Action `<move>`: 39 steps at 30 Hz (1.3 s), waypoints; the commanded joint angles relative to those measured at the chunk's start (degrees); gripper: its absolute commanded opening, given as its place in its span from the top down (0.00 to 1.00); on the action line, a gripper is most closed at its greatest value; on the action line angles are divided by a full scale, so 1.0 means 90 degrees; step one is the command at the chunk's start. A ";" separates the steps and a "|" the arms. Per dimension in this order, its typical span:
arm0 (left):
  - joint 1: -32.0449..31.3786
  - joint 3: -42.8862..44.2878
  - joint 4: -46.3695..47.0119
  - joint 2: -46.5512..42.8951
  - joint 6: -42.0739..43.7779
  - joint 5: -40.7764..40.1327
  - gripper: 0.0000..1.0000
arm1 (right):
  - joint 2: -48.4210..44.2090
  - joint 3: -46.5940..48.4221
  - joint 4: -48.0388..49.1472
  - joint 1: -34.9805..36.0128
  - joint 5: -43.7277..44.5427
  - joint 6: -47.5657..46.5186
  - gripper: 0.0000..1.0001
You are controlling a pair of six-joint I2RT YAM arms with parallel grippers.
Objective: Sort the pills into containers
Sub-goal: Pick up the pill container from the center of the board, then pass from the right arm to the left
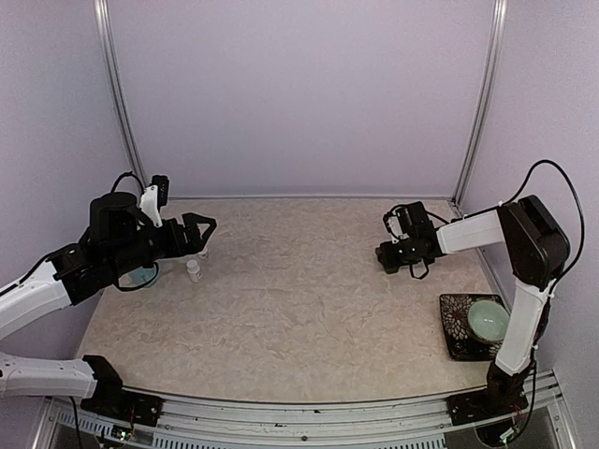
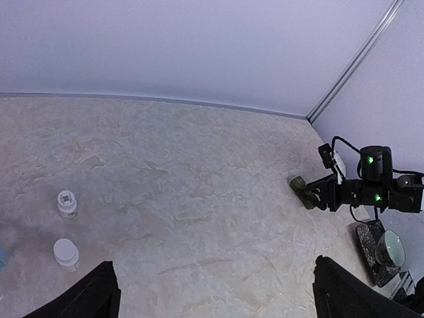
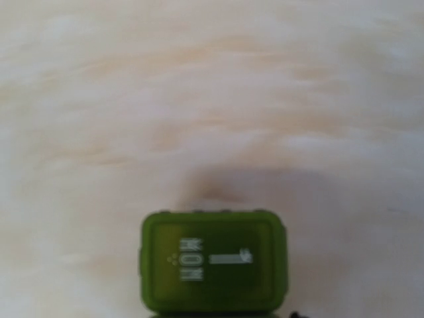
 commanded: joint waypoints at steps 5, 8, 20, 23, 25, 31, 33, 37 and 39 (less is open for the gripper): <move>-0.0221 -0.0226 0.0509 0.0000 0.0450 -0.0075 0.01 | -0.0624 -0.0322 0.0566 0.1056 -0.1502 -0.1501 0.55; -0.0266 -0.0466 0.0828 -0.0026 0.0614 0.0202 0.01 | -0.0770 -0.0365 0.0595 0.1468 -0.1944 -0.1909 0.53; -0.0794 -0.1617 0.2666 -0.0227 0.0544 0.1584 0.01 | -0.2192 -0.1236 0.1890 0.1959 -0.3656 -0.1629 0.55; -0.0923 -0.1764 0.3202 -0.0093 0.0439 0.1788 0.01 | -0.2421 -0.1456 0.2263 0.2013 -0.4133 -0.1449 0.55; -0.1094 -0.1805 0.3427 0.0016 0.0538 0.1827 0.01 | -0.2500 -0.1488 0.2352 0.2046 -0.4341 -0.1293 0.55; -0.1338 -0.1928 0.4192 0.0437 0.1065 0.2650 0.01 | -0.2736 -0.1440 0.2223 0.2285 -0.5026 -0.1248 0.56; -0.1355 -0.1877 0.4256 0.0588 0.1258 0.2935 0.01 | -0.2842 -0.1392 0.2069 0.2378 -0.5185 -0.1316 0.56; -0.1385 -0.1858 0.4251 0.0754 0.1566 0.3157 0.01 | -0.2929 -0.1093 0.1381 0.2567 -0.5222 -0.1619 0.56; -0.1387 -0.1873 0.4276 0.0809 0.1707 0.3197 0.01 | -0.2936 -0.0978 0.1100 0.2627 -0.5305 -0.1741 0.56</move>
